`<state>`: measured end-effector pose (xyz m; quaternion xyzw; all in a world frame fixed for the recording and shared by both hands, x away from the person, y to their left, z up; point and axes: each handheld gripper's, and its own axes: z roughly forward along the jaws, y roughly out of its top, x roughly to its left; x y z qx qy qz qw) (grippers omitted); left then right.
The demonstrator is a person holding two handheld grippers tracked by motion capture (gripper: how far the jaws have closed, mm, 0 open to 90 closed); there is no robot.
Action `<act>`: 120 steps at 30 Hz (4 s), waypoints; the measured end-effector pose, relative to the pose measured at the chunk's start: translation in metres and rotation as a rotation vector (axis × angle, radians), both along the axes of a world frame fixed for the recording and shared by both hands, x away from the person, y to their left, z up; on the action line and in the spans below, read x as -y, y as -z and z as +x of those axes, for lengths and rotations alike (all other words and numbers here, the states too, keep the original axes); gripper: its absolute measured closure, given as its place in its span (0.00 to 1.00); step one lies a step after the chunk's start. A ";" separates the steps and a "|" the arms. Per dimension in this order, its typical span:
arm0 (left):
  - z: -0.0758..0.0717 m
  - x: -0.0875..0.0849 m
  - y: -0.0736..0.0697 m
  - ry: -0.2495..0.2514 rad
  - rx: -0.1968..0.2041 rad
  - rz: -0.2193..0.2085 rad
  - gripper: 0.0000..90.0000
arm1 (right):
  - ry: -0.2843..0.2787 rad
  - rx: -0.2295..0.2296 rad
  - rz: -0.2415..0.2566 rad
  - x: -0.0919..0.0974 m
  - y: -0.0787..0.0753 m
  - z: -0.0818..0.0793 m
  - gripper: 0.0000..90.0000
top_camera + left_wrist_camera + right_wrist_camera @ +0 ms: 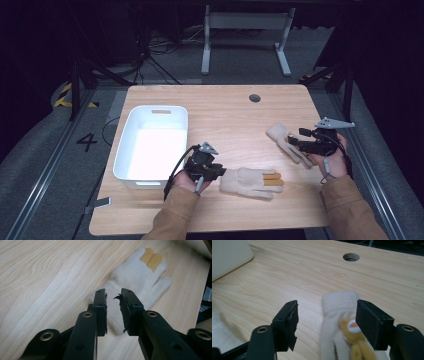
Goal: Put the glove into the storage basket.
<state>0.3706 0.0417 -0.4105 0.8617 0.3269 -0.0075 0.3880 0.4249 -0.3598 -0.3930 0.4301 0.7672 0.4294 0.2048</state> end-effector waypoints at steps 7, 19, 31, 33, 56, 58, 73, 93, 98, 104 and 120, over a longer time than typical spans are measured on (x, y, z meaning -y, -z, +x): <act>-0.007 0.001 0.001 -0.013 0.007 0.027 0.81 | 0.053 -0.025 -0.046 0.003 0.011 0.015 0.42; -0.007 0.005 0.007 -0.001 -0.013 0.037 0.79 | 0.123 -0.096 -0.088 0.006 0.034 0.030 0.60; -0.008 0.005 0.007 -0.001 -0.009 0.037 0.79 | 0.138 -0.161 -0.118 0.008 0.050 0.037 0.69; -0.008 0.006 0.008 -0.003 -0.008 0.038 0.79 | 0.132 -0.162 -0.123 0.007 0.052 0.037 0.72; -0.007 0.006 0.004 0.002 -0.003 0.028 0.80 | 0.055 -0.085 -0.149 0.008 0.031 0.028 0.83; -0.007 0.007 0.003 0.005 -0.001 0.028 0.80 | 0.052 -0.075 -0.143 0.009 0.028 0.026 0.83; -0.004 0.007 0.000 0.010 0.002 0.017 0.80 | 0.039 -0.015 -0.122 0.015 0.003 0.012 0.83; 0.000 0.010 -0.007 0.035 0.004 0.005 0.80 | -0.144 0.039 -0.093 0.006 -0.027 -0.013 0.83; 0.002 0.011 -0.009 0.054 0.000 -0.002 0.80 | -0.189 0.044 -0.057 0.004 -0.034 -0.020 0.83; 0.004 0.009 -0.013 0.066 0.002 -0.010 0.80 | -0.243 0.064 -0.059 -0.004 -0.044 -0.030 0.83; 0.004 0.010 -0.014 0.089 0.006 -0.020 0.80 | -0.391 0.075 -0.074 -0.035 -0.052 -0.045 0.83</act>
